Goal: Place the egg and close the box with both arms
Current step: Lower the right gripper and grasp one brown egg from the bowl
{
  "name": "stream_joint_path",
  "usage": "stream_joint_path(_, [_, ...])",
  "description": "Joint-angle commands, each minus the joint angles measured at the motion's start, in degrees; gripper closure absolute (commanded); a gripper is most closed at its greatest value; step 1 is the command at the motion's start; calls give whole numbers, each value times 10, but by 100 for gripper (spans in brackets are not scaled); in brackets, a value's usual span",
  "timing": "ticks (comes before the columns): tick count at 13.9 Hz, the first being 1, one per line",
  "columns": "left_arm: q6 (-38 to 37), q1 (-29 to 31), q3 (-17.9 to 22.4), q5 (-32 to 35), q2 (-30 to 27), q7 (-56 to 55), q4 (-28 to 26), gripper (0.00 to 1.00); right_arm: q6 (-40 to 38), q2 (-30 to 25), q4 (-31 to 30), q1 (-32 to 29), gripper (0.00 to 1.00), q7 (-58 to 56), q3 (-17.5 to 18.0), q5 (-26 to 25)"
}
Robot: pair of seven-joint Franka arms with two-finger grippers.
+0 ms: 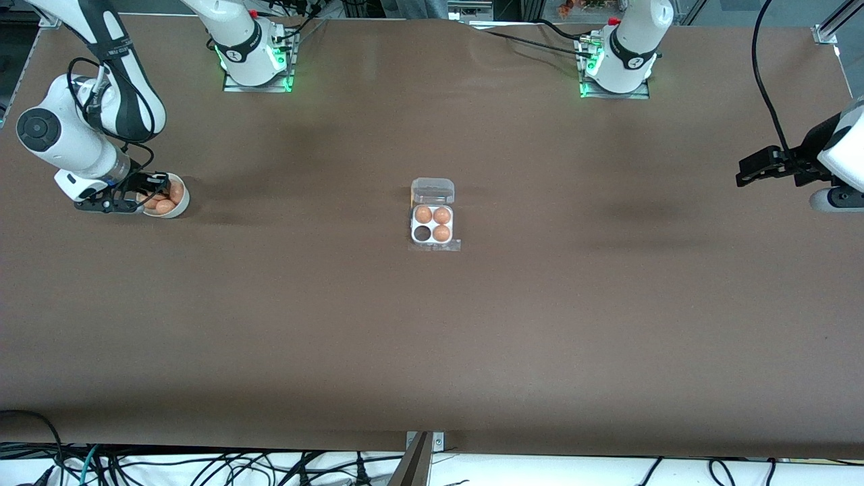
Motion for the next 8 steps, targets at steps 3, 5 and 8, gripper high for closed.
stream_joint_path(3, [-11,5,-2,-7,6,6,15,0,-21,-13,1,-1,68,-8,0,-6])
stream_joint_path(5, [-12,5,-2,-7,6,6,15,0,-39,-16,13,-1,68,-8,2,-6])
stream_joint_path(8, [-12,5,-2,-7,6,6,16,0,-79,-16,44,1,68,-9,5,-6])
